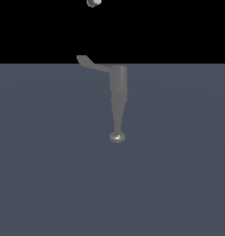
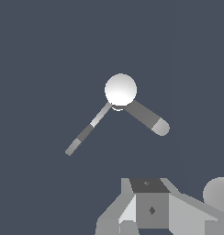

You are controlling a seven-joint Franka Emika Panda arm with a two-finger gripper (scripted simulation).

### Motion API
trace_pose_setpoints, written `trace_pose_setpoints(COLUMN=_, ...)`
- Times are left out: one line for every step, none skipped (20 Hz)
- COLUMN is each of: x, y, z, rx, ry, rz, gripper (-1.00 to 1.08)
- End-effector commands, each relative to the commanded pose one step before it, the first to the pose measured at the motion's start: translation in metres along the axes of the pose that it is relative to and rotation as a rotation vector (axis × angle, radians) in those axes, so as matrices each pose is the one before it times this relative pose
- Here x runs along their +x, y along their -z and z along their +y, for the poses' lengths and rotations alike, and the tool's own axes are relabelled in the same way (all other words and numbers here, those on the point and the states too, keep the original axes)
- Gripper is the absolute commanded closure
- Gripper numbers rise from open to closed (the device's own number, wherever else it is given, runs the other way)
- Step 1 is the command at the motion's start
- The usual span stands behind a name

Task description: Turn on the faucet by rotating a designated handle.

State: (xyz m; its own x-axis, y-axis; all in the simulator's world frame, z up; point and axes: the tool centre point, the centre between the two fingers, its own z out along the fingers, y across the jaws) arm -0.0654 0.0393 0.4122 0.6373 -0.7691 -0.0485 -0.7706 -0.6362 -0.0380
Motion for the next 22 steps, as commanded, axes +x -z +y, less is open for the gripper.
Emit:
trace_pose_setpoints(x=0.00417, y=-0.0091, z=-0.01047, rx=-0.0008, ry=-0.06331, rz=-0.00165, gripper=1.08)
trace_pose_setpoints(x=0.00135, y=-0.00371, z=-0.00414, rx=-0.00069, ry=-0.02478, rz=-0.00017, gripper=1.08)
trace_pose_setpoints(x=0.00121, y=-0.00376, z=-0.00415, rx=-0.00076, ry=-0.02478, rz=0.00003, gripper=1.08)
trace_pose_setpoints(x=0.00109, y=-0.00381, z=-0.00415, rx=-0.00082, ry=-0.0248, rz=0.00024, gripper=1.08)
trace_pose_setpoints(x=0.00096, y=-0.00385, z=-0.00415, rx=-0.00087, ry=-0.0248, rz=0.00045, gripper=1.08)
trace_pose_setpoints(x=0.00082, y=-0.0039, z=-0.00415, rx=-0.0009, ry=-0.0248, rz=0.00066, gripper=1.08)
trace_pose_setpoints(x=0.00069, y=-0.00394, z=-0.00414, rx=-0.00093, ry=-0.02479, rz=0.00088, gripper=1.08)
trace_pose_setpoints(x=0.00056, y=-0.00398, z=-0.00412, rx=-0.00093, ry=-0.02478, rz=0.0011, gripper=1.08)
trace_pose_setpoints(x=0.00043, y=-0.00403, z=-0.00411, rx=-0.00093, ry=-0.02477, rz=0.00132, gripper=1.08)
trace_pose_setpoints(x=0.0003, y=-0.00406, z=-0.00408, rx=-0.00091, ry=-0.02475, rz=0.00154, gripper=1.08)
trace_pose_setpoints(x=0.00017, y=-0.0041, z=-0.00406, rx=-0.00089, ry=-0.02473, rz=0.00176, gripper=1.08)
trace_pose_setpoints(x=0.00004, y=-0.00414, z=-0.00403, rx=-0.00084, ry=-0.0247, rz=0.00197, gripper=1.08)
trace_pose_setpoints(x=-0.00009, y=-0.00417, z=-0.00399, rx=-0.00079, ry=-0.02467, rz=0.00219, gripper=1.08)
trace_pose_setpoints(x=-0.00021, y=-0.0042, z=-0.00395, rx=-0.00072, ry=-0.02465, rz=0.00241, gripper=1.08)
trace_pose_setpoints(x=-0.00035, y=-0.00424, z=-0.00391, rx=-0.00064, ry=-0.0246, rz=0.00262, gripper=1.08)
trace_pose_setpoints(x=-0.00047, y=-0.00426, z=-0.00386, rx=-0.00055, ry=-0.02456, rz=0.00283, gripper=1.08)
trace_pose_setpoints(x=-0.00058, y=-0.00423, z=-0.00375, rx=-0.00044, ry=-0.02417, rz=0.00299, gripper=1.08)
trace_pose_setpoints(x=-0.00067, y=-0.00405, z=-0.00352, rx=-0.00031, ry=-0.02295, rz=0.00302, gripper=1.08)
trace_pose_setpoints(x=-0.00073, y=-0.00385, z=-0.00328, rx=-0.00019, ry=-0.02167, rz=0.00302, gripper=1.08)
trace_pose_setpoints(x=-0.00078, y=-0.00365, z=-0.00305, rx=-0.00008, ry=-0.0204, rz=0.00298, gripper=1.08)
trace_pose_setpoints(x=-0.0008, y=-0.00344, z=-0.00282, rx=0.00002, ry=-0.01913, rz=0.00292, gripper=1.08)
trace_pose_setpoints(x=-0.00081, y=-0.00323, z=-0.0026, rx=0.00011, ry=-0.01786, rz=0.00283, gripper=1.08)
